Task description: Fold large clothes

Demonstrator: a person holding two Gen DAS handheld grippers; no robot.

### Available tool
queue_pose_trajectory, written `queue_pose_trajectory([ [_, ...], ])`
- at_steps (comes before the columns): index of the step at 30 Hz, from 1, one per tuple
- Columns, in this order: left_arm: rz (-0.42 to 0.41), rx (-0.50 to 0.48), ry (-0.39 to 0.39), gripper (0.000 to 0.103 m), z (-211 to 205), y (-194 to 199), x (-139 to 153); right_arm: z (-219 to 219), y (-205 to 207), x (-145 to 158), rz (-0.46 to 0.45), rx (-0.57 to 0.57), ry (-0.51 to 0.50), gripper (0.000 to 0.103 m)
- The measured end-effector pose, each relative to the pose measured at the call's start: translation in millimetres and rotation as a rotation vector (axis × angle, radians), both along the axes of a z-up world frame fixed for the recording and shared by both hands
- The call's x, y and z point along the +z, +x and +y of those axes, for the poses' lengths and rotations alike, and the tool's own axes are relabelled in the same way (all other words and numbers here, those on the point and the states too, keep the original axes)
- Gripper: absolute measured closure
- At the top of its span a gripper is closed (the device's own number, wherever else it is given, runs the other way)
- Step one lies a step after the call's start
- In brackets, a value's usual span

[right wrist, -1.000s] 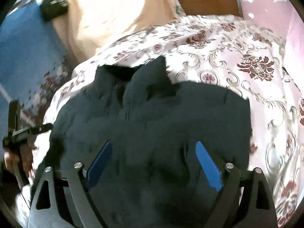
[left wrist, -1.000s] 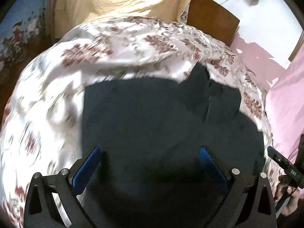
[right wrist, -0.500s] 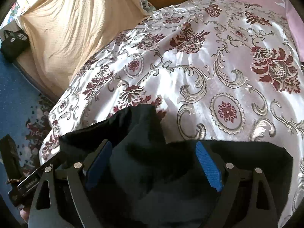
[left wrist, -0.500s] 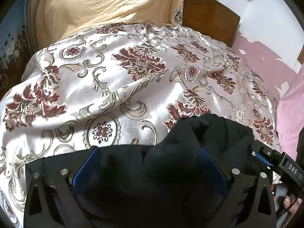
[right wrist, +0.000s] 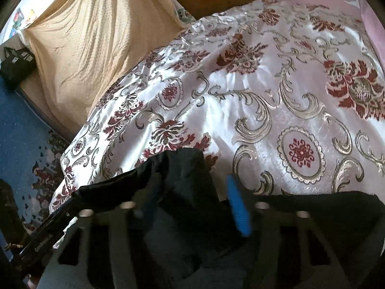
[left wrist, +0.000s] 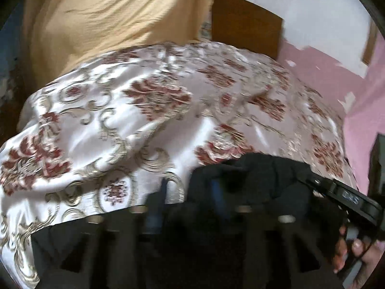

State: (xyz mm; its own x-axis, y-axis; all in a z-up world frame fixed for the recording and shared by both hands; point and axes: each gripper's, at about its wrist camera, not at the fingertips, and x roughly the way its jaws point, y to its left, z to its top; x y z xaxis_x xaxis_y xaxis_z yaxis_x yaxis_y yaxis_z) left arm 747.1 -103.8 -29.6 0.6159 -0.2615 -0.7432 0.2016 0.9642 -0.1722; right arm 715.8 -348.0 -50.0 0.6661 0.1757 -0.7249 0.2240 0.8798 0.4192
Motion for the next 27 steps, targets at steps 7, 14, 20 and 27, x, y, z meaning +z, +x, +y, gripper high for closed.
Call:
queue_pose_trajectory([
  [7,-0.124,-0.006,0.034,0.096,11,-52,35,4,-41,34,-0.097,0.103,-0.096,0.09],
  [14,-0.237,-0.034,-0.017,0.097,35,-146,84,-9,-137,91,-0.259,0.179,-0.167,0.092],
  [20,-0.281,-0.061,-0.024,0.097,46,-226,100,4,-217,117,-0.333,0.247,-0.291,0.092],
  [27,-0.3,-0.105,-0.042,0.097,61,-302,87,21,-303,120,-0.382,0.298,-0.421,0.093],
])
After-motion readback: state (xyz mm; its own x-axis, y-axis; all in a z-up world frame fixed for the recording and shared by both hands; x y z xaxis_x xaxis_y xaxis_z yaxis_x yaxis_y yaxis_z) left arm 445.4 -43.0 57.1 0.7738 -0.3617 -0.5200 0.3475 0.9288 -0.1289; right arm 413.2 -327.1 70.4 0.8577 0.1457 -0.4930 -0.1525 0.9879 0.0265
